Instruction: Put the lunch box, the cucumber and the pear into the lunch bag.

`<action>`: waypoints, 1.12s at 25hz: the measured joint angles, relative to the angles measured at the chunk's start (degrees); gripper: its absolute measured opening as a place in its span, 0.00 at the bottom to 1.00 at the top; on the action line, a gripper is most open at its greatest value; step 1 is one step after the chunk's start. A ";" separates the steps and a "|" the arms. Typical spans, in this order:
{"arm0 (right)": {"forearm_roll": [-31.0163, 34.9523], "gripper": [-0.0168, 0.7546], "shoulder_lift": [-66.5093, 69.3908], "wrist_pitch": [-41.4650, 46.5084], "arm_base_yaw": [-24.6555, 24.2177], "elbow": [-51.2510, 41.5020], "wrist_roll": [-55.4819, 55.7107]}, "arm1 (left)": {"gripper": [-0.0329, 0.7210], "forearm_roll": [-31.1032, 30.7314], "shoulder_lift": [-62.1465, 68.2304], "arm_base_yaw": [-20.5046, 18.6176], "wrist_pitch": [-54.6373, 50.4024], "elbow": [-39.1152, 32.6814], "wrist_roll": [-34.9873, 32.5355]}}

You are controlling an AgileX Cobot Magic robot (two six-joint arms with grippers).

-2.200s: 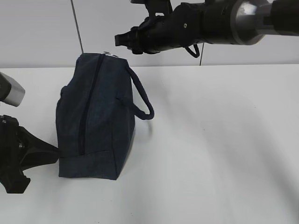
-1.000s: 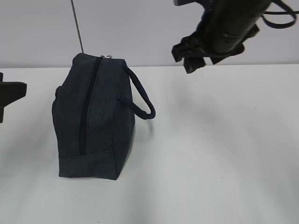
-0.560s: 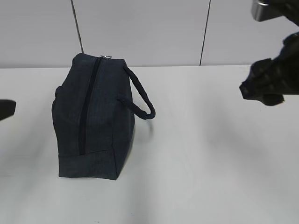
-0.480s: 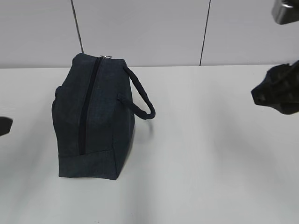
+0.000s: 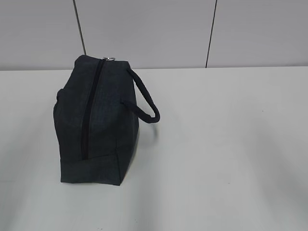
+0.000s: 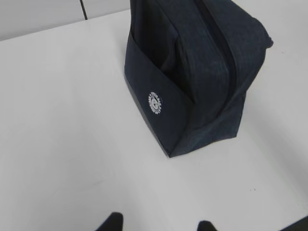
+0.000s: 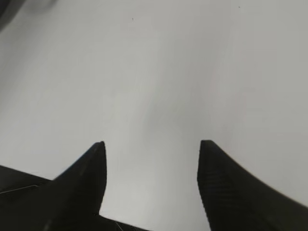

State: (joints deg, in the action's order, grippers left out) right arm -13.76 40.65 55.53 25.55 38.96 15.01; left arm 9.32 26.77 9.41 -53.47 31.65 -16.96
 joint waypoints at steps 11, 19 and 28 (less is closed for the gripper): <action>0.62 0.62 -22.35 10.73 0.00 -6.11 -3.64 | 0.42 -8.13 -14.63 0.00 -15.98 0.45 8.10; 1.67 0.62 -35.55 11.18 0.00 -10.30 -6.19 | 0.40 -8.85 -21.18 0.00 -15.59 0.55 10.10; 2.51 0.62 -41.59 11.06 0.00 -10.42 -6.53 | 0.35 -4.83 -24.81 0.00 -10.84 -1.19 10.98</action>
State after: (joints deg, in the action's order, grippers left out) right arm -11.25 -0.95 66.59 25.55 28.54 8.48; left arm 4.48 1.96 9.41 -64.31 30.46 -5.99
